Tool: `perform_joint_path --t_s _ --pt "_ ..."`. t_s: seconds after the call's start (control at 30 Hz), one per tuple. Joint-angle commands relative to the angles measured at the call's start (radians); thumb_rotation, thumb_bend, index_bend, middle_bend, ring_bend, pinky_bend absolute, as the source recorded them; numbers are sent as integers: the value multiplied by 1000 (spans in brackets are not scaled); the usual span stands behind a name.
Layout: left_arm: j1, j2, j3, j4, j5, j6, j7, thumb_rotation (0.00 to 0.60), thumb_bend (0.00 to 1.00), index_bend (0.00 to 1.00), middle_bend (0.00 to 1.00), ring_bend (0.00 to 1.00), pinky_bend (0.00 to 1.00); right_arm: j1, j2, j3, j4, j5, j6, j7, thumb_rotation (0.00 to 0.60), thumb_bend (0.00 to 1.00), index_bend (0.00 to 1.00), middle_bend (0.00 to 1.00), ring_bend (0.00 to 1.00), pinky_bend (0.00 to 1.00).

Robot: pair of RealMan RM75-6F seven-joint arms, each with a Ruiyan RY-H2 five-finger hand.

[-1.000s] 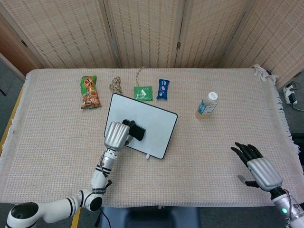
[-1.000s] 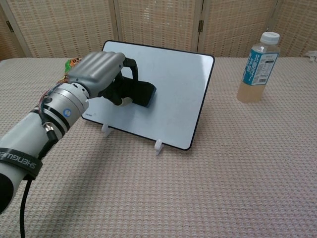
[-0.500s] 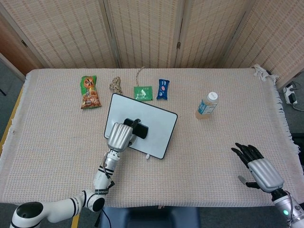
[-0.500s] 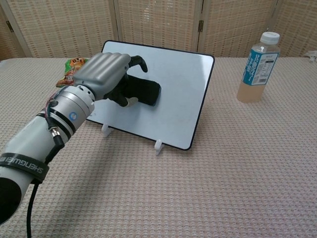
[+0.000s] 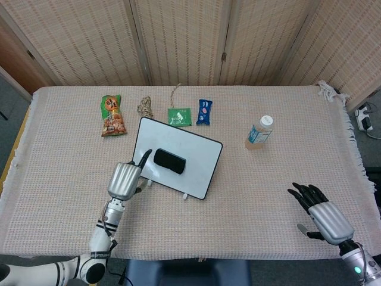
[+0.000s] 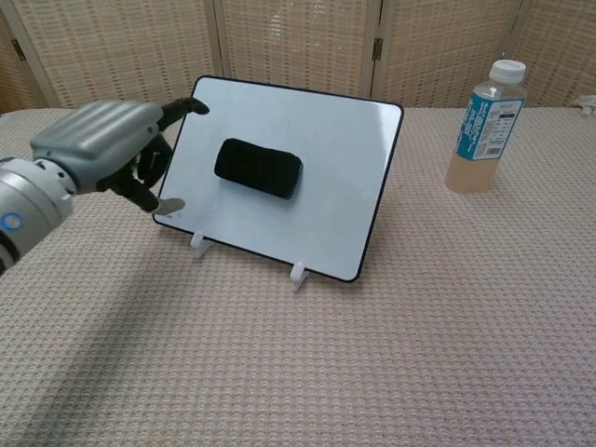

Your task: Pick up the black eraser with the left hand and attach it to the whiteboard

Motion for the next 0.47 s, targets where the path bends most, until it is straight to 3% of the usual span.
perform_joint_path --t_s 0.03,0.1,0.17,0.33,0.47 --pt "211 236 202 -153 114 155 -78 600 232 50 193 130 36 2 -13 -2 -3 -2 -6 -20 600 349 0 0 0 0" --pt "280 267 233 -108 177 265 -119 600 230 50 119 73 0 3 -25 -5 -4 -12 -7 -19 600 349 0 0 0 0" --pt "351 269 228 -39 190 380 -165 600 226 50 77 33 0 2 -35 -11 2 -28 -4 -21 600 348 0 0 0 0" --pt "477 287 274 27 237 504 -326 600 224 41 11 0 0 -10 -54 -19 13 -65 33 -44 600 348 0 0 0 0" --pt "531 276 315 55 309 551 -354 600 223 21 0 0 0 -26 -56 -28 12 -78 58 -62 600 348 0 0 0 0"
